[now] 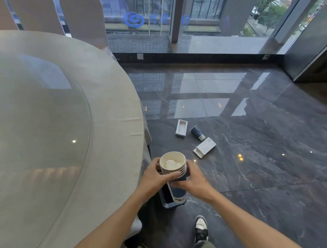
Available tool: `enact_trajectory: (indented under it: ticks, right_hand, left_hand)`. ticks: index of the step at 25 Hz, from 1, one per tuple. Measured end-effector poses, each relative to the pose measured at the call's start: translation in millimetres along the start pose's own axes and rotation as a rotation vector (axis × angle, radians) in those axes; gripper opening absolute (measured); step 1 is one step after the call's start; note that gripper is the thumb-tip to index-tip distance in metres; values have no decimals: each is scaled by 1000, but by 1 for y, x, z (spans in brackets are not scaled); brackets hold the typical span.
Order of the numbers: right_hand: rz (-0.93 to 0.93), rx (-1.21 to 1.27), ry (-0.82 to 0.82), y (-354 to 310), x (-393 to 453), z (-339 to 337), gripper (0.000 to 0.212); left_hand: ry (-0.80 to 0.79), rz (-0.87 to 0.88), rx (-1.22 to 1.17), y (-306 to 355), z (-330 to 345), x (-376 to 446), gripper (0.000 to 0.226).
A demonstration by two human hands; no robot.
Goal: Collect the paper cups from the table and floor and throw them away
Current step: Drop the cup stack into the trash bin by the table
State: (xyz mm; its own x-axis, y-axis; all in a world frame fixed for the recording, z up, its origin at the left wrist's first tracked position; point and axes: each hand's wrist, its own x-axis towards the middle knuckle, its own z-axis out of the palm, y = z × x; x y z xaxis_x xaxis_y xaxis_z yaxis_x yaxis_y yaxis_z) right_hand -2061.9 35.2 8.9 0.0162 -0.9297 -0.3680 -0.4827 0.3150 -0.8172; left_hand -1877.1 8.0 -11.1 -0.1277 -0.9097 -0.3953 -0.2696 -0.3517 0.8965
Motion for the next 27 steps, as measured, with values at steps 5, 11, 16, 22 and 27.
enact_trajectory:
  ticks: [5,11,16,22,27]
  right_hand:
    - [30,45,-279,29,41,-26,62]
    - [372,170,-448,97,130,-31,23]
    - [350,-17,-473,176,190,19,26]
    - [389,-306,-439,285,244,84,28]
    - [408,-548,-510,341,269,130,28]
  left_hand:
    - [116,-100,17,-20,34,31,80]
    - [280,-265,44,-67,89,69,78]
    - [306,-413,-52,-157,121,112,83]
    - [104,-564,-12,-269,144,171,77]
    - [39,-764,-37,-334,161,196,31]
